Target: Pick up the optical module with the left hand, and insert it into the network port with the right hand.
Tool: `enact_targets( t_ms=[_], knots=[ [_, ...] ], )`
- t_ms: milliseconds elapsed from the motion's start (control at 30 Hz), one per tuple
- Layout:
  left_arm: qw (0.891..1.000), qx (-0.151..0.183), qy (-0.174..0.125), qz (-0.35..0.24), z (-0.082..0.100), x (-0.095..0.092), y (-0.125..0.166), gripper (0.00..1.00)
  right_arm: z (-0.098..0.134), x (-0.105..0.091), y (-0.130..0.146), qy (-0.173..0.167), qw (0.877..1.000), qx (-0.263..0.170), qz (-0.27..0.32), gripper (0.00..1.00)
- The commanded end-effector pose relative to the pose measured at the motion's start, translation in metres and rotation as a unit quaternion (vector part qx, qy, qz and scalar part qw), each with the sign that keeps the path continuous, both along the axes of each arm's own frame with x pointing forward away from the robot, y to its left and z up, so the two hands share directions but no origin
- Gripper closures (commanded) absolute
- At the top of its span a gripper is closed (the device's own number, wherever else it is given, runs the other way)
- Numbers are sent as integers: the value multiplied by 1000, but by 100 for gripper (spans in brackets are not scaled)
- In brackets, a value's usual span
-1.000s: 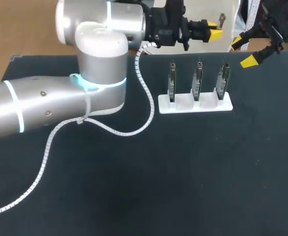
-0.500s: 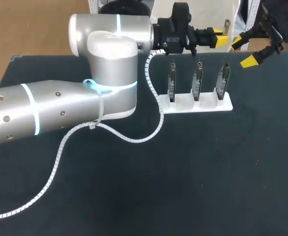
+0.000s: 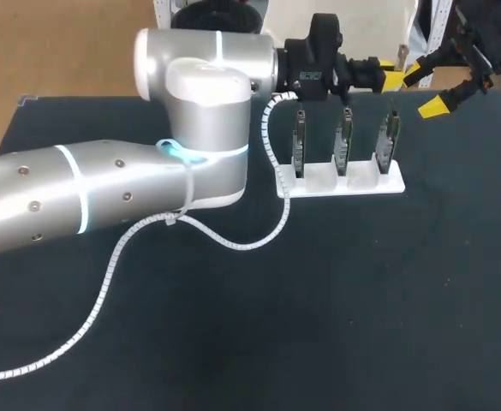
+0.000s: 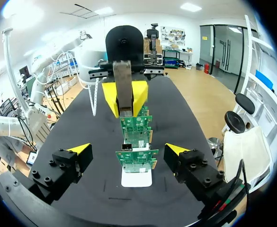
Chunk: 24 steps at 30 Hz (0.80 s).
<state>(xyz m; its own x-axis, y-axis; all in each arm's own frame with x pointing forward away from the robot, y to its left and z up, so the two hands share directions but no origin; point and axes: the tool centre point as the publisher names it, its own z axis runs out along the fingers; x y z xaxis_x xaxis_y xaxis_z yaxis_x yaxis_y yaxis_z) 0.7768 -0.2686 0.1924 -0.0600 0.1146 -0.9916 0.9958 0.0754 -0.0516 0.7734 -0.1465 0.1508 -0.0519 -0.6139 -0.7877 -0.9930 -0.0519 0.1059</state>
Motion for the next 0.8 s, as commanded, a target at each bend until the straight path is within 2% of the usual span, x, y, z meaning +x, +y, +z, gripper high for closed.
enact_targets(
  t_ms=[33, 433, 800],
  knots=[
    [1000, 5, 2, 4, -8, 3, -4, 100, 0, -1, 0, -1, 1000, 0, -1, 0],
    [1000, 10, 3, 6, -17, 4, -6, 100, 0, -1, 0, -1, 1000, 0, -1, 0],
    [1000, 2, 22, 7, -26, 5, -8, 100, 0, -1, 0, -1, 1000, 0, -1, 0]
  ],
)
